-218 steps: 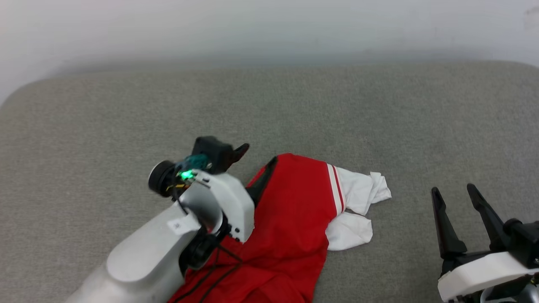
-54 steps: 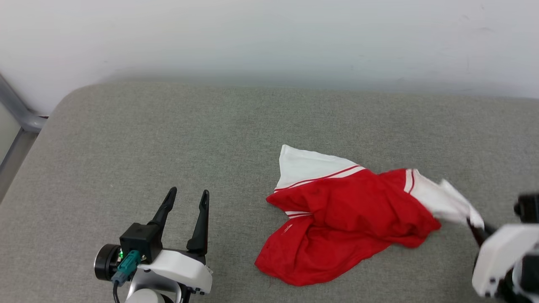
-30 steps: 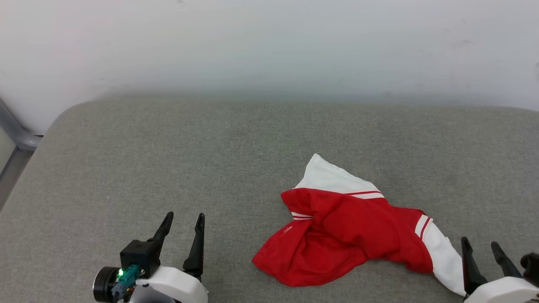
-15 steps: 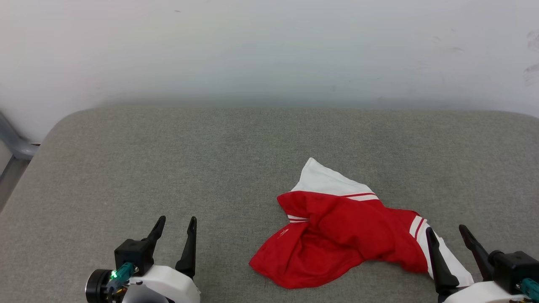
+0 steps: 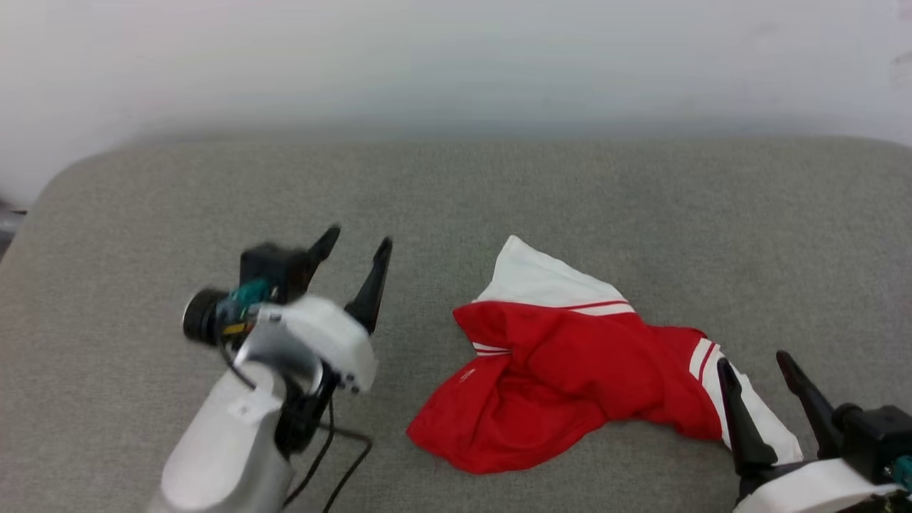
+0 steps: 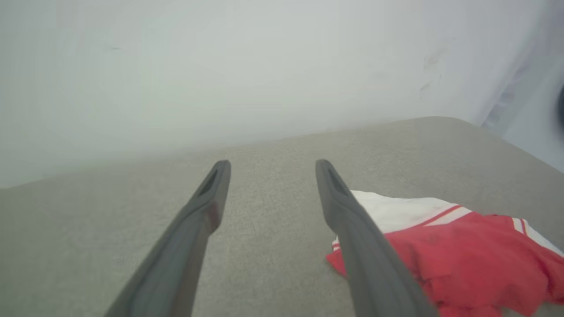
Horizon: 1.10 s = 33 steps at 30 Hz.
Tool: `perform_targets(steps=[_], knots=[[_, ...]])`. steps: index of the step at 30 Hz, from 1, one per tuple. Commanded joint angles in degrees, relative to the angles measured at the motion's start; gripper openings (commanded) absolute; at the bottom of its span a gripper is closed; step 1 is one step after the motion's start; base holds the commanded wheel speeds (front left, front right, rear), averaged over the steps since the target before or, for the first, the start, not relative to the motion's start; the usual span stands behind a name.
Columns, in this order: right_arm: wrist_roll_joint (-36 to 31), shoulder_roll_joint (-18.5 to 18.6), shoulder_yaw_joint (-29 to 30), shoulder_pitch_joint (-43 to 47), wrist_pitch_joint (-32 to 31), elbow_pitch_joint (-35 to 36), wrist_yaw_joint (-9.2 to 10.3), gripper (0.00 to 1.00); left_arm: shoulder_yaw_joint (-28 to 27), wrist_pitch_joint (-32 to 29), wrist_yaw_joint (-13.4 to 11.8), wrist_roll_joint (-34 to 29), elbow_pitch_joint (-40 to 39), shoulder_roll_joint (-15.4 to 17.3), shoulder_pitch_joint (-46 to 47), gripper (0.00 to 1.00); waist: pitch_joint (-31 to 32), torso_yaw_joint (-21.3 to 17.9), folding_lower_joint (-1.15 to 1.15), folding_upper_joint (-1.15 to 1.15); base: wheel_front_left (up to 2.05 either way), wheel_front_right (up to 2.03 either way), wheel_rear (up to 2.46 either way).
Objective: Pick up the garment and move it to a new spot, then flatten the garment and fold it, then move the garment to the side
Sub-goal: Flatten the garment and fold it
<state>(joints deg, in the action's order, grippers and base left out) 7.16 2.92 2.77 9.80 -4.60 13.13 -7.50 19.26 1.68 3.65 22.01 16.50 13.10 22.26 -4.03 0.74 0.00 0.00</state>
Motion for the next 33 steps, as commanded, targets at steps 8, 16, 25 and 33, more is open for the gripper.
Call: perform_targets(steps=[8, 16, 25, 33], knots=[[-0.49, -0.06, -1.05, -4.62, 0.46, 0.50, 0.02, 1.00, 3.34, -5.24, 2.73, 1.92, 7.88, -3.51, 16.46, 1.00, -7.98, -3.92, 0.00, 0.00, 0.00, 0.00, 0.00], [0.58, -0.07, -3.37, -7.83, 1.60, -0.27, 0.02, 1.00, 11.95, -16.50, 3.82, 8.26, 20.14, -4.85, 29.84, 1.00, -12.21, -7.40, 0.00, 0.00, 0.00, 0.00, 0.00], [1.27, -0.07, -5.25, -9.46, 2.21, 0.02, 0.02, 1.00, 21.67, -24.49, 3.85, 15.72, 28.47, -2.90, 36.58, 1.00, -15.73, -10.33, 0.00, 0.00, 0.00, 0.00, 0.00], [2.83, -0.06, -6.30, -10.45, 2.94, -0.97, 0.02, 1.00, 31.36, -29.84, 3.82, 21.27, 34.00, -1.31, 38.88, 1.00, -17.31, -12.05, 0.00, 0.00, 0.00, 0.00, 0.00]])
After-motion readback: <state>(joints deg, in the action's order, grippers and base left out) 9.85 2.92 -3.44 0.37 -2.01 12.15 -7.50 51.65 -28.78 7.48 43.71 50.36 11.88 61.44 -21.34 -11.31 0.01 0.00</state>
